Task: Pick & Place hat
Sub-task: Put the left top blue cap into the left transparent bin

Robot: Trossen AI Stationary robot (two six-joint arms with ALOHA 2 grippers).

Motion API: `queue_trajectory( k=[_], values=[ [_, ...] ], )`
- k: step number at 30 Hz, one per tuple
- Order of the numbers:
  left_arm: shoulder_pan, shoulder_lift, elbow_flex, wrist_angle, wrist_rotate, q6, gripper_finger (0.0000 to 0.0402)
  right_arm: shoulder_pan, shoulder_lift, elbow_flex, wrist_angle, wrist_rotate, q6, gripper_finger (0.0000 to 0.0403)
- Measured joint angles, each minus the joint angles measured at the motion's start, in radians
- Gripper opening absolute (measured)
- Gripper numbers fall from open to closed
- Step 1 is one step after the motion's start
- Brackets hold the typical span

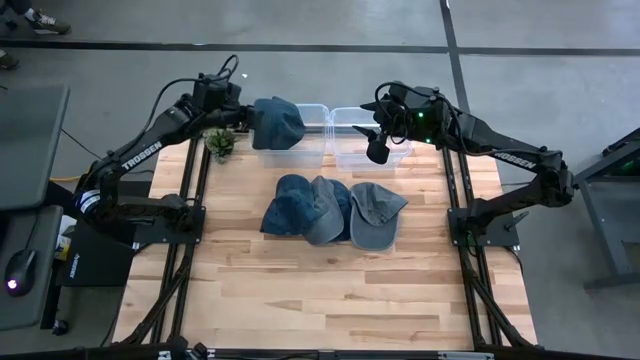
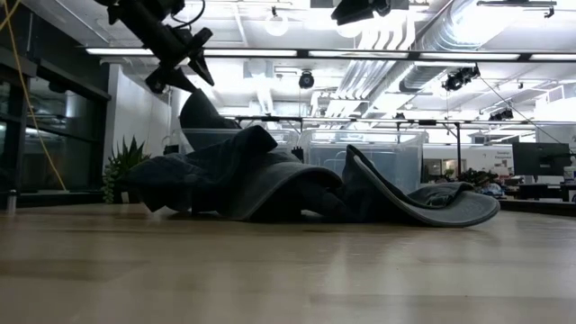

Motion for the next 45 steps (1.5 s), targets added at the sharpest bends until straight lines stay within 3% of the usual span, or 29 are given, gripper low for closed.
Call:
queue_trajectory(
  k=[5, 10, 12, 14, 20, 22, 26, 32, 36, 39, 45],
  values=[
    [0.001, 0.000, 0.026, -0.010, -0.059, 0.033, 0.0149, 0.000, 0.000, 0.000, -0.019, 0.000, 0.000, 0.0252],
    [0.000, 0.000, 0.081, -0.046, -0.059, 0.059, 0.0038, 0.000, 0.000, 0.000, -0.023, 0.000, 0.000, 0.0252],
    [0.000, 0.000, 0.101, -0.064, -0.060, 0.071, 0.0011, 0.000, 0.000, 0.000, -0.023, 0.000, 0.000, 0.0252],
    [0.000, 0.000, 0.114, -0.063, -0.043, 0.070, 0.0013, 0.000, 0.000, 0.000, -0.023, 0.000, 0.000, 0.0252],
    [-0.006, 0.002, 0.125, -0.047, 0.204, 0.056, 0.0003, 0.000, 0.000, 0.000, -0.023, 0.000, 0.000, 0.0252],
    [-0.031, 0.019, 0.126, -0.049, 0.232, 0.066, 0.0001, 0.000, 0.000, 0.000, -0.023, 0.000, 0.000, 0.0252],
    [-0.121, 0.090, 0.125, -0.053, 0.160, 0.103, 0.0001, 0.000, 0.000, 0.000, -0.022, -0.004, 0.001, 0.0252],
    [-0.218, 0.179, 0.124, -0.047, -0.032, 0.227, 0.0001, 0.000, 0.000, 0.000, -0.023, -0.007, 0.001, 0.0252],
    [-0.252, 0.206, 0.124, -0.019, -0.152, 0.421, 0.0000, 0.000, 0.000, 0.000, -0.026, -0.007, 0.000, 0.0252],
    [-0.256, 0.206, 0.124, 0.009, -0.162, 0.540, 0.0000, 0.000, 0.000, 0.000, -0.030, -0.007, -0.004, 0.0252],
    [-0.239, 0.206, 0.125, 0.046, -0.252, 0.520, 0.0000, 0.000, 0.000, 0.000, -0.030, -0.007, -0.005, 0.0252]
  ],
)
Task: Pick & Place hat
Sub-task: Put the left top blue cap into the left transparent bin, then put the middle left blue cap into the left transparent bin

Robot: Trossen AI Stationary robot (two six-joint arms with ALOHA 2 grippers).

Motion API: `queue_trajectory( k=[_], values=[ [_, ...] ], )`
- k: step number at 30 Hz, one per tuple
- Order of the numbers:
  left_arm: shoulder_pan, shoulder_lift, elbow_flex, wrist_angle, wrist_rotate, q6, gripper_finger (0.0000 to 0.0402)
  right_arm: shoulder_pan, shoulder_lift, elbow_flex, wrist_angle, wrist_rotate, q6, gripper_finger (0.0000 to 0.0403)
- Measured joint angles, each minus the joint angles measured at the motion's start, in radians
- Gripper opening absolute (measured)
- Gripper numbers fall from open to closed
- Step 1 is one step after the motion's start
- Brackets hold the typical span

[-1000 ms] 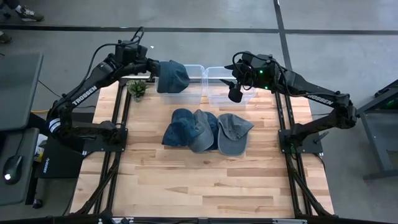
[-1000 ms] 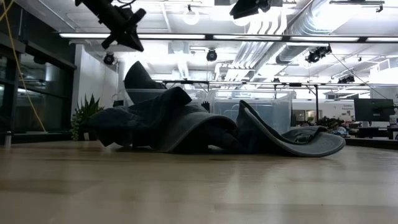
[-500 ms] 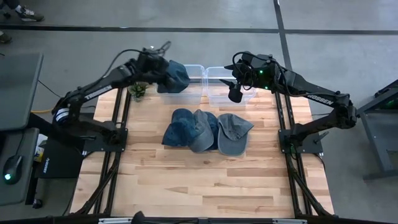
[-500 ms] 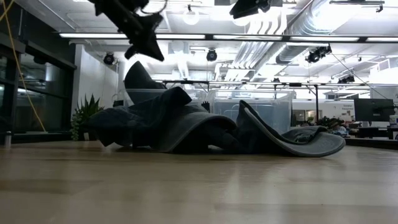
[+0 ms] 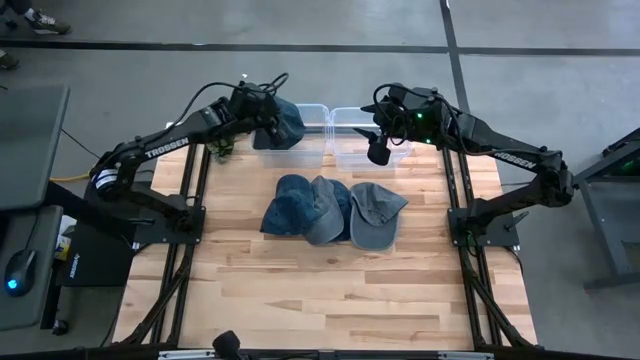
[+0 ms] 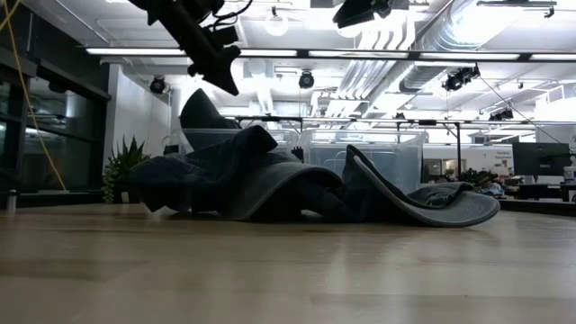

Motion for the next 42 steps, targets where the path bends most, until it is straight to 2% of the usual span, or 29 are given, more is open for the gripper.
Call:
queue_trajectory(
  k=[12, 19, 25, 34, 38, 42],
  values=[
    [0.077, 0.031, 0.000, -0.114, -0.085, -0.184, 0.0000, 0.000, 0.000, 0.000, 0.000, 0.000, 0.001, 0.0252],
    [0.076, 0.045, -0.001, -0.088, -0.044, -0.202, 0.0000, 0.000, 0.000, 0.000, -0.002, 0.000, 0.004, 0.0252],
    [0.077, 0.057, -0.001, -0.074, -0.130, -0.214, 0.0000, 0.000, 0.000, 0.000, -0.016, 0.000, 0.008, 0.0252],
    [0.075, -0.077, 0.000, -0.035, -0.135, -0.213, 0.0000, 0.000, 0.000, 0.000, -0.031, 0.000, 0.020, 0.0252],
    [0.051, -0.144, 0.000, -0.109, -0.069, -0.216, 0.0000, 0.000, 0.000, 0.000, -0.032, 0.000, 0.019, 0.0252],
    [-0.026, -0.196, 0.000, -0.204, -0.058, -0.220, 0.0000, 0.000, 0.000, 0.000, -0.038, 0.001, 0.014, 0.0252]
  ],
)
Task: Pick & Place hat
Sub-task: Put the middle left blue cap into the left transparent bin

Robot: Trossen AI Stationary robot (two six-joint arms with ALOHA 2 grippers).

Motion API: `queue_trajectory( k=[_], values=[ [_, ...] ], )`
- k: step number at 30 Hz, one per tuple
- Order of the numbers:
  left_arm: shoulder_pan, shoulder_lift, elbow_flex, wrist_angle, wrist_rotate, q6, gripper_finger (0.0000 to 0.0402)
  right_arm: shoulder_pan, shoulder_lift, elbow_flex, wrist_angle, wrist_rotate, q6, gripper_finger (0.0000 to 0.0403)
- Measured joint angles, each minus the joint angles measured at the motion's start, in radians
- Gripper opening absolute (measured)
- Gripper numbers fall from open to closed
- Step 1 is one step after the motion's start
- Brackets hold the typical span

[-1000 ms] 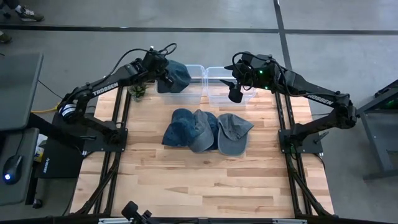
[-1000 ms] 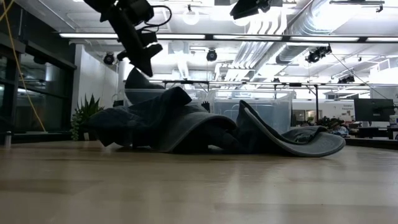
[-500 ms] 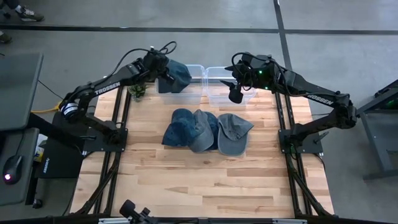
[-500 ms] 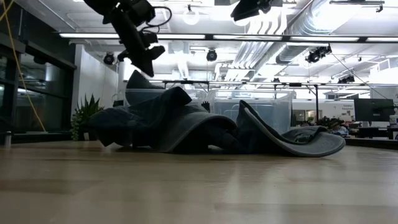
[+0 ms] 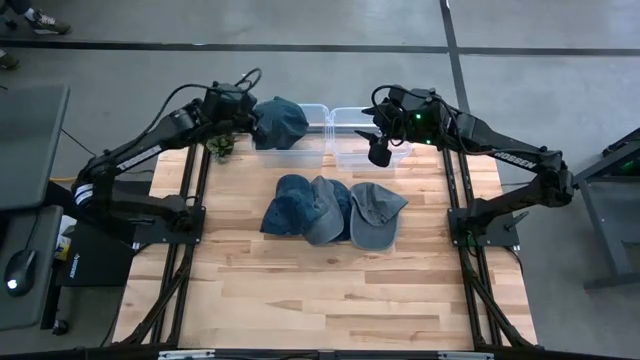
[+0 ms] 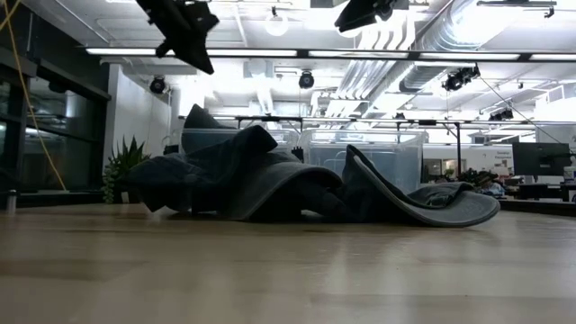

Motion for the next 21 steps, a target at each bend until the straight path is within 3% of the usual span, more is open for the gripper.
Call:
queue_trajectory(
  k=[5, 10, 21],
  values=[
    [-0.165, -0.013, 0.000, -0.118, -0.045, -0.051, 0.0000, 0.006, 0.000, 0.000, -0.042, 0.003, -0.002, 0.0252],
    [-0.358, -0.015, -0.025, -0.210, -0.190, -0.160, 0.0000, 0.046, 0.000, 0.000, -0.111, 0.027, -0.005, 0.0252],
    [-0.704, -0.014, -0.305, -0.187, -0.317, -0.553, 0.0000, 0.197, -0.001, -0.016, -0.153, 0.091, -0.019, 0.0252]
  ],
)
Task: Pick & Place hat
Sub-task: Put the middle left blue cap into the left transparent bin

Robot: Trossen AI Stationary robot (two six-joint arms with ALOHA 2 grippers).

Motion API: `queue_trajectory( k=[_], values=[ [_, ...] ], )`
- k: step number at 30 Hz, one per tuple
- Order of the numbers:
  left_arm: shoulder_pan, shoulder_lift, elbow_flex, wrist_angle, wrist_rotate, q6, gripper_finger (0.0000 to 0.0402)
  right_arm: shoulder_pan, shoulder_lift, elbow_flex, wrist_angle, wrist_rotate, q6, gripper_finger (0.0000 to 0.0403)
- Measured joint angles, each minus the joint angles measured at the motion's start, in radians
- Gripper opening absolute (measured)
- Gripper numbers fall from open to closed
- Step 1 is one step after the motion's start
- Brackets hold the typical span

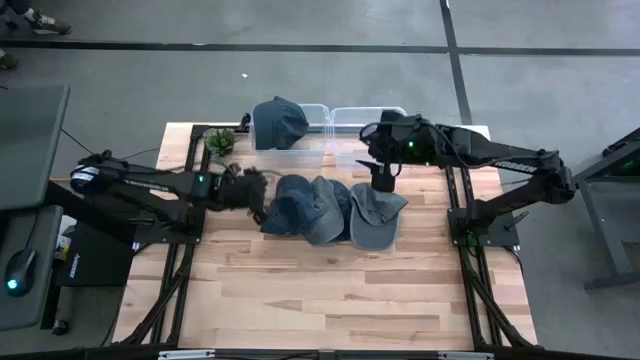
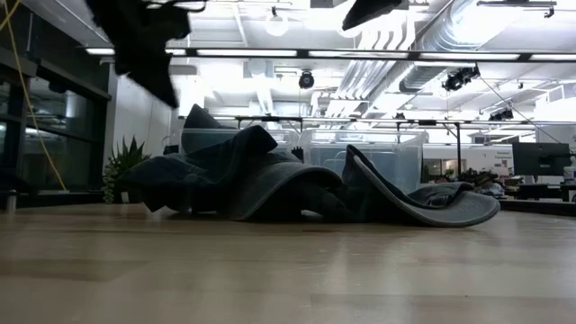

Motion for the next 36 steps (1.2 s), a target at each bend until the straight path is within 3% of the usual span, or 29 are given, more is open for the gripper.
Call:
queue_trajectory(
  k=[9, 20, 28, 36],
  values=[
    [-0.141, 0.000, -0.127, 0.008, -0.039, -0.305, 0.0000, 0.102, -0.004, -0.208, 0.138, 0.123, 0.001, 0.0252],
    [-0.204, -0.004, -0.135, 0.005, -0.045, -0.394, 0.0000, 0.197, -0.004, -0.438, 0.456, 0.088, 0.062, 0.0252],
    [-0.202, -0.004, -0.135, 0.006, -0.032, -0.446, 0.0000, 0.238, -0.001, -0.652, 0.833, 0.024, -0.037, 0.0252],
    [-0.202, -0.004, -0.135, 0.068, 0.029, -0.467, 0.0000, 0.238, -0.001, -0.776, 1.020, 0.070, -0.077, 0.0252]
  ],
)
